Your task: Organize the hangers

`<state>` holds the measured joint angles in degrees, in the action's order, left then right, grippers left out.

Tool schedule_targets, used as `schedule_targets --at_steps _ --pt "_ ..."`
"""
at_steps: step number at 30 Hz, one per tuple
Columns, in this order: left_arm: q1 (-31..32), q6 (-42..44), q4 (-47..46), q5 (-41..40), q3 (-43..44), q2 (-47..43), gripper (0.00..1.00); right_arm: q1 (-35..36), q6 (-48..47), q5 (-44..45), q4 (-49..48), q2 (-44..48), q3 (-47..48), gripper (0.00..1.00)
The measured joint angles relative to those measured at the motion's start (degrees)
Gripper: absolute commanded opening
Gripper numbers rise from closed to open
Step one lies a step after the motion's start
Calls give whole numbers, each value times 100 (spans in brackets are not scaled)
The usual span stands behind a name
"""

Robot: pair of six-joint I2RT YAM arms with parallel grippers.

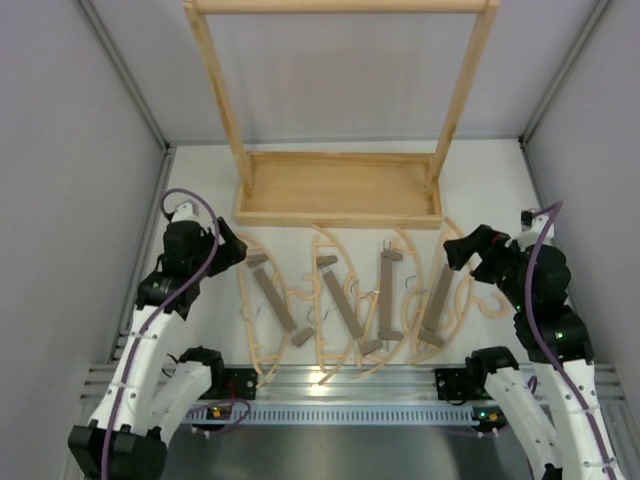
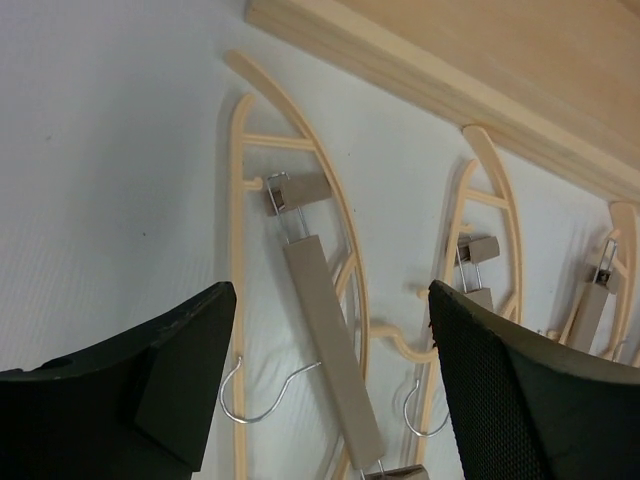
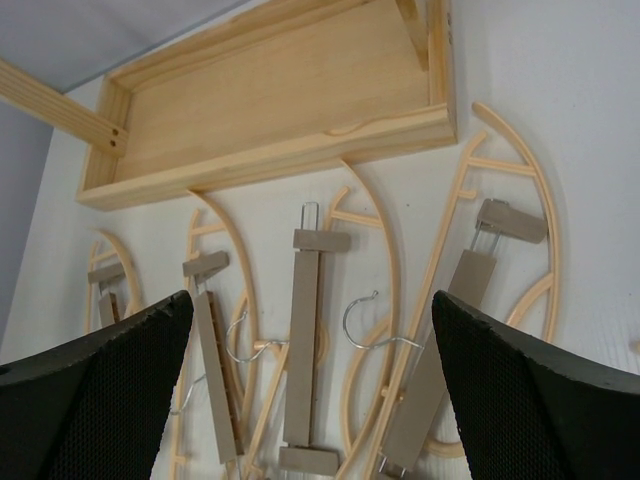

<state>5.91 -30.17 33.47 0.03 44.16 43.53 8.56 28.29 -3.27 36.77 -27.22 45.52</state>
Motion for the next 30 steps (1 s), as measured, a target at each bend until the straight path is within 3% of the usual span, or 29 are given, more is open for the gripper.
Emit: schedule_targets --at_steps 8,12,15,18,20,23,26,30 --pt "1539 -809 208 -1167 -94 280 81 -2 22 -420 -101 -44 -251 100" --pt "1703 -979 284 -1440 -157 402 81 190 48 -863 -201 -127 -323 98" --pt "1703 -966 306 -1576 -146 424 83 1292 103 -496 -337 -415 -323 97" --pt "1703 -863 417 -1696 -17 428 85 3014 286 437 -592 -997 -313 98" --pt "1703 -774 503 -1797 133 426 87 4494 413 1357 -667 -1733 -144 98" --pt "1698 -605 601 -2000 428 420 89 5792 518 2374 -688 -3174 538 94" --pt "1657 -393 728 -2240 763 404 91 6413 535 3008 -931 -4555 1272 90" --pt "1484 -164 796 -2439 1172 389 93 6710 483 3250 -1322 -5602 1659 83"
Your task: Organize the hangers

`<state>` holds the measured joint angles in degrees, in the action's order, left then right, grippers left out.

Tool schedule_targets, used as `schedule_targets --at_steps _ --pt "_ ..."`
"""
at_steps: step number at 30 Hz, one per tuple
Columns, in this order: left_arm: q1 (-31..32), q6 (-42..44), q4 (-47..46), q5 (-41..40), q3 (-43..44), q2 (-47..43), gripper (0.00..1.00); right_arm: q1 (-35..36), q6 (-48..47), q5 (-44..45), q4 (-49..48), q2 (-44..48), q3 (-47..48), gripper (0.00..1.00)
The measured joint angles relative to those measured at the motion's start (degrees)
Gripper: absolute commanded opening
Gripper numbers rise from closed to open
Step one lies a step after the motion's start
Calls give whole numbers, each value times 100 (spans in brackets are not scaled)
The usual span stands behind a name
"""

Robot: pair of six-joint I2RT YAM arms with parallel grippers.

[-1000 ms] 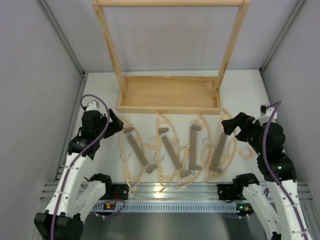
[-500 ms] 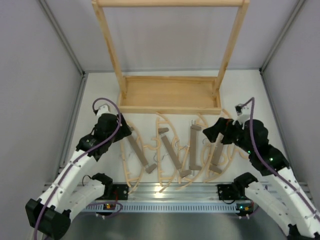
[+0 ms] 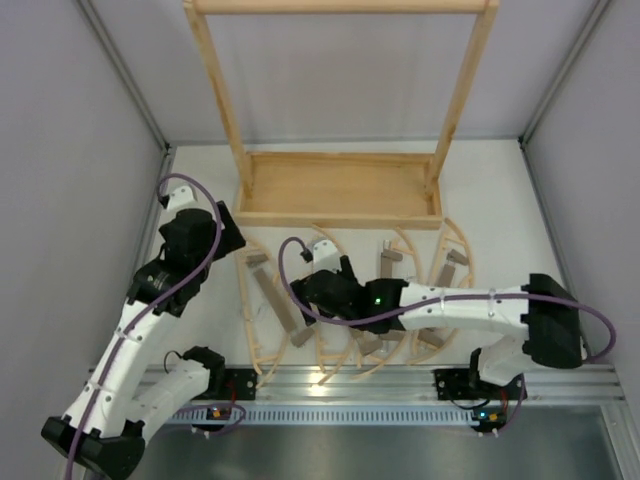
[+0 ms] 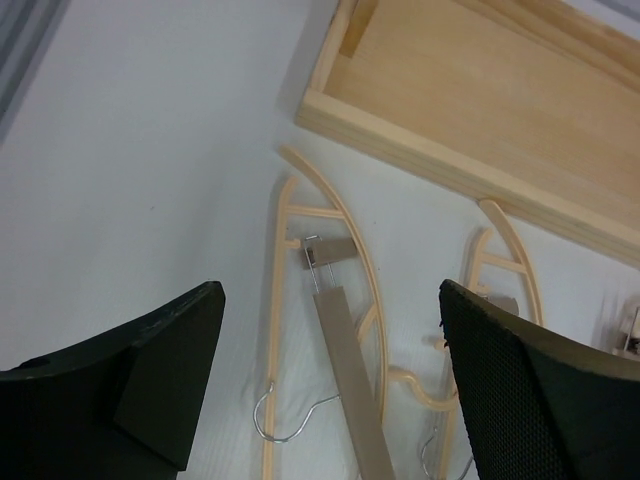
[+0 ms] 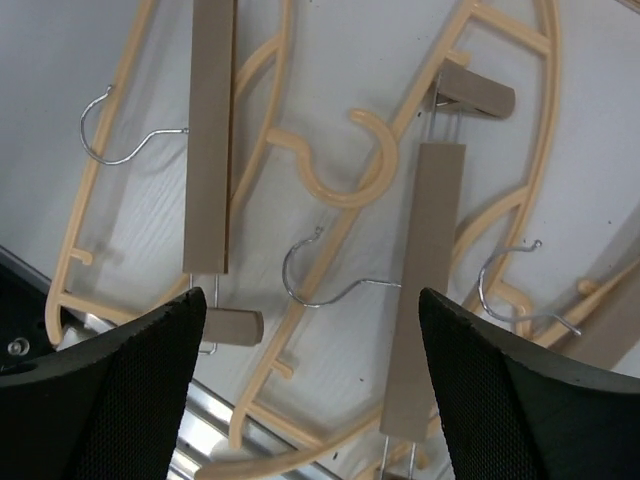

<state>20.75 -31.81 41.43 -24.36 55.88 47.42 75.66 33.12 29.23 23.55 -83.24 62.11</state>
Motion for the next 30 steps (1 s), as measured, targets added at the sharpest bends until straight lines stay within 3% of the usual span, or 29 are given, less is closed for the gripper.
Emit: schedule_targets --at_steps 8,16,30 --pt "-708 199 46 297 820 466 94 140 -269 87 -302 -1572 1187 61" --pt "-868 293 68 743 1705 1064 94 214 -341 -59 -470 -2540 1725 45" --pt "-905 297 72 1032 2061 1182 95 291 -295 -306 -455 -3097 1775 42"
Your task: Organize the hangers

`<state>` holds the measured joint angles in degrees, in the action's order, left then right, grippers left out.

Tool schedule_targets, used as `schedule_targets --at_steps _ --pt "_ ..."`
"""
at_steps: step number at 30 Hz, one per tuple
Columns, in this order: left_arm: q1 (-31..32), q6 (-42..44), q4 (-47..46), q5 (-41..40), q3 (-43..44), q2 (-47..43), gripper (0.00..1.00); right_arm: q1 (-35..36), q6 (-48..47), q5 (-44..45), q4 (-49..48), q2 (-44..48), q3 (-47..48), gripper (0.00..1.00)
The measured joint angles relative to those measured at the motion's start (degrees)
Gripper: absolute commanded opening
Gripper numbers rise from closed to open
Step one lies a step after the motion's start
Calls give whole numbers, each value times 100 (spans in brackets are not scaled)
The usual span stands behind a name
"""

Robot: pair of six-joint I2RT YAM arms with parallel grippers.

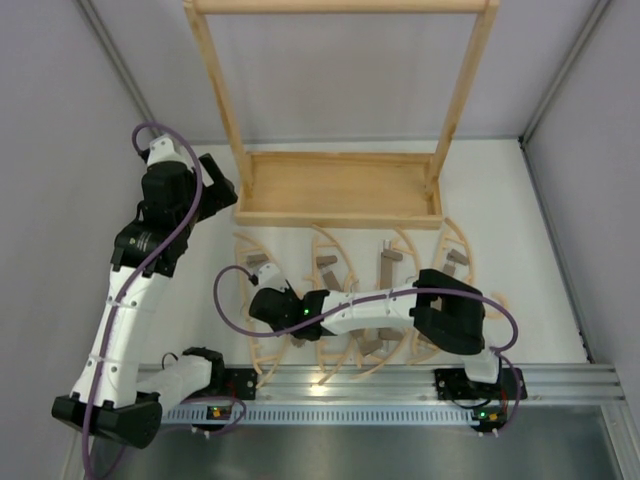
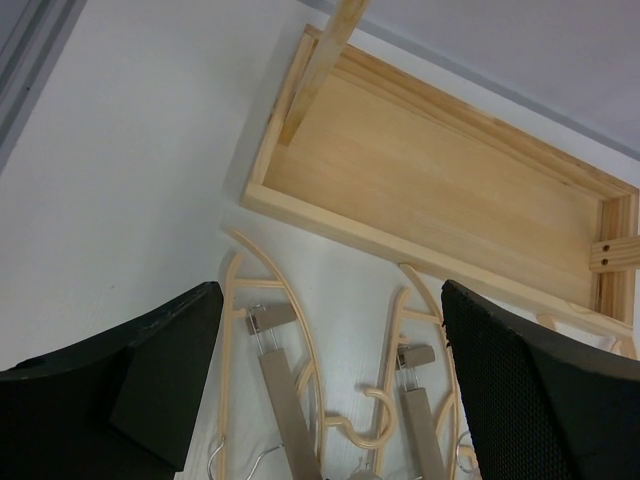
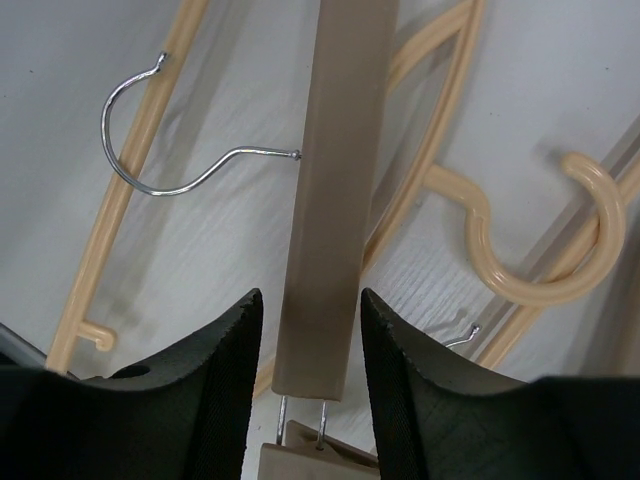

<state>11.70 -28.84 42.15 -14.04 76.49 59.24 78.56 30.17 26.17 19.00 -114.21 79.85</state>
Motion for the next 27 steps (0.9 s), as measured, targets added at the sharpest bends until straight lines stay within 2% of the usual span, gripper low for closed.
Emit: schedule_targets --at_steps 13,15,21,27 --pt "-4 0 0 39 0 28 94 26 7 -46 -7 -170 9 40" --pt "-4 0 0 55 0 28 94 28 7 -48 -2 -175 9 35" --pt "-4 0 0 70 -9 28 94 35 101 -39 -11 -175 9 9" --pt "-4 2 0 66 -20 26 94 37 203 -33 66 -72 7 2"
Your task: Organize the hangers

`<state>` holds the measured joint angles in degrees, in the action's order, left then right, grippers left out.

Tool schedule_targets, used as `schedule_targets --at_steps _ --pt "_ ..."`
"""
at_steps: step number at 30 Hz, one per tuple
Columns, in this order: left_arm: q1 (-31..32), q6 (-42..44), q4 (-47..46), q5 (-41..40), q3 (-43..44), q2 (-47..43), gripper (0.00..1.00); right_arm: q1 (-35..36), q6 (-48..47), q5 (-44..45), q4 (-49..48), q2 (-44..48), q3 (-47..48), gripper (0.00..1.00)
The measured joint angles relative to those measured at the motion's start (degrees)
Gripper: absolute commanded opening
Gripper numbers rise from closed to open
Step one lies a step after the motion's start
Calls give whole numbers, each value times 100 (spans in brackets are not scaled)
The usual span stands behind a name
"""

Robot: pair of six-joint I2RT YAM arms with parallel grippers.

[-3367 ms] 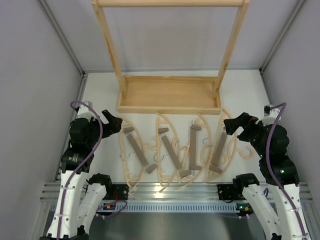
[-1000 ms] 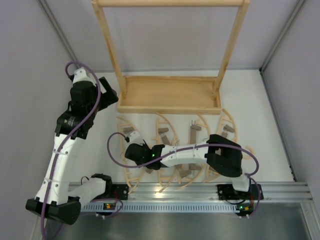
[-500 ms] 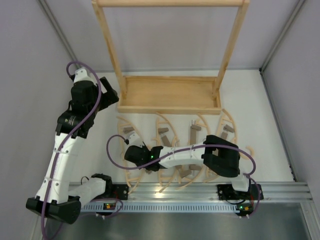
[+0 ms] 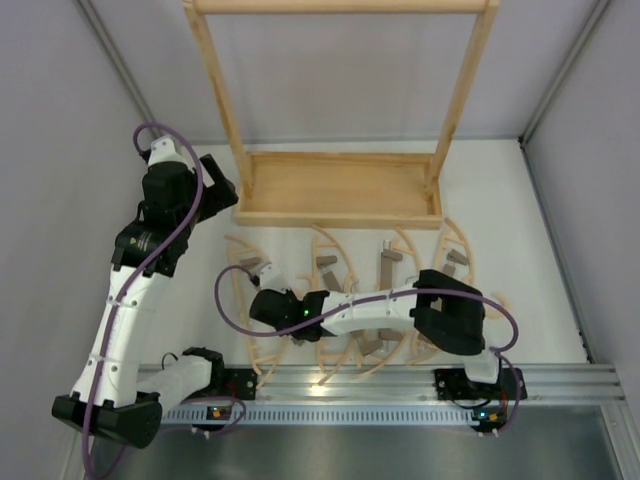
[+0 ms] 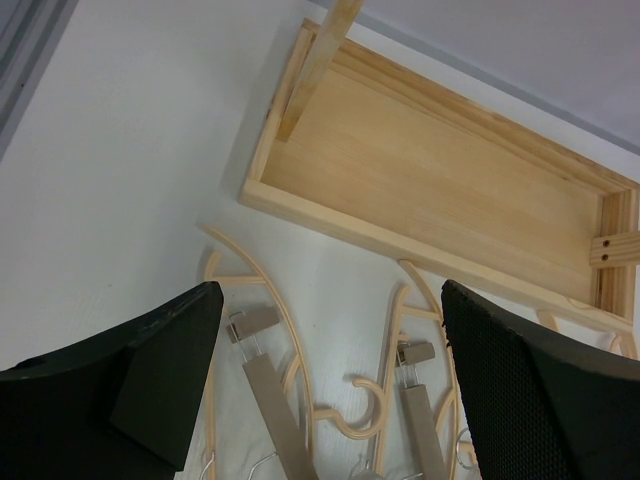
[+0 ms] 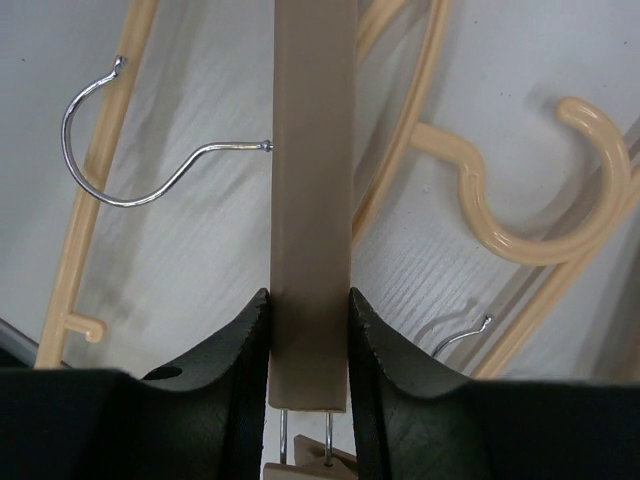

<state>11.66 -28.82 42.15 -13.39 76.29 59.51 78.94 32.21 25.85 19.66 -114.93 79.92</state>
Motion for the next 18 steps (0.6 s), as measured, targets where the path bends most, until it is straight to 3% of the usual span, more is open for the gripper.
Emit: schedule_targets --at_steps 18 --pt "0 -26 9 164 118 -50 93 -256 396 142 317 1993 -249 0"
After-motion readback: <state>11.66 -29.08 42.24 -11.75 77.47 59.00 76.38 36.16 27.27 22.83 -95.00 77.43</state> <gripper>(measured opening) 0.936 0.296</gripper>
